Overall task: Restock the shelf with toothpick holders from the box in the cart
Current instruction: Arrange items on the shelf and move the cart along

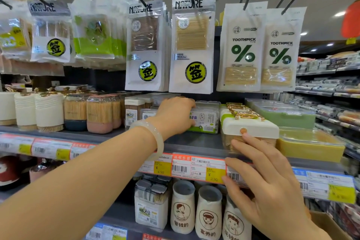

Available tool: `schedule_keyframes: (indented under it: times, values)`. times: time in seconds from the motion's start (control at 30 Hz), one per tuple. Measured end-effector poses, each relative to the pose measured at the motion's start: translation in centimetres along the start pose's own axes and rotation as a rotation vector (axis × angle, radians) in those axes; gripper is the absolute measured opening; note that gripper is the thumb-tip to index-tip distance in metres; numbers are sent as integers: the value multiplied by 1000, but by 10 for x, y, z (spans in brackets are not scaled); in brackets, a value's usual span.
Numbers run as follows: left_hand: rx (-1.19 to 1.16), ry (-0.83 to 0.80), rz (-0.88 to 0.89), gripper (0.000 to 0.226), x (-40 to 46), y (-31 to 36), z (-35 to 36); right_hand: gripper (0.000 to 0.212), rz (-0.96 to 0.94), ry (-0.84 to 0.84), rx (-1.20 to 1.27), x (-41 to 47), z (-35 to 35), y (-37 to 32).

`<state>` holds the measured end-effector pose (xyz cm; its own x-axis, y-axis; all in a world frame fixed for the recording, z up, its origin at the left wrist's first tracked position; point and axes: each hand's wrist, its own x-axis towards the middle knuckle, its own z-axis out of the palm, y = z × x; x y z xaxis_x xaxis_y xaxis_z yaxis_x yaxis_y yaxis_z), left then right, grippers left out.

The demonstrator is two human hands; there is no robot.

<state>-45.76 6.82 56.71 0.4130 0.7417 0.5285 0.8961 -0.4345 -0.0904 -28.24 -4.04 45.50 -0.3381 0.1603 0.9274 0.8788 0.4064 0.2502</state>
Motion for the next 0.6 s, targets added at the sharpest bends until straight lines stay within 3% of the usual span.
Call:
schedule_keyframes:
  times: [0.2, 0.43, 0.6]
  values:
    - [-89, -22, 46, 61, -17, -13, -22, 24, -3, 18, 13, -1, 1, 0]
    - [107, -91, 18, 65, -43, -52, -31, 22, -16, 30, 31, -1, 0, 0]
    - [75, -52, -17, 57, -39, -55, -18, 22, -11, 26, 29, -1, 0, 1]
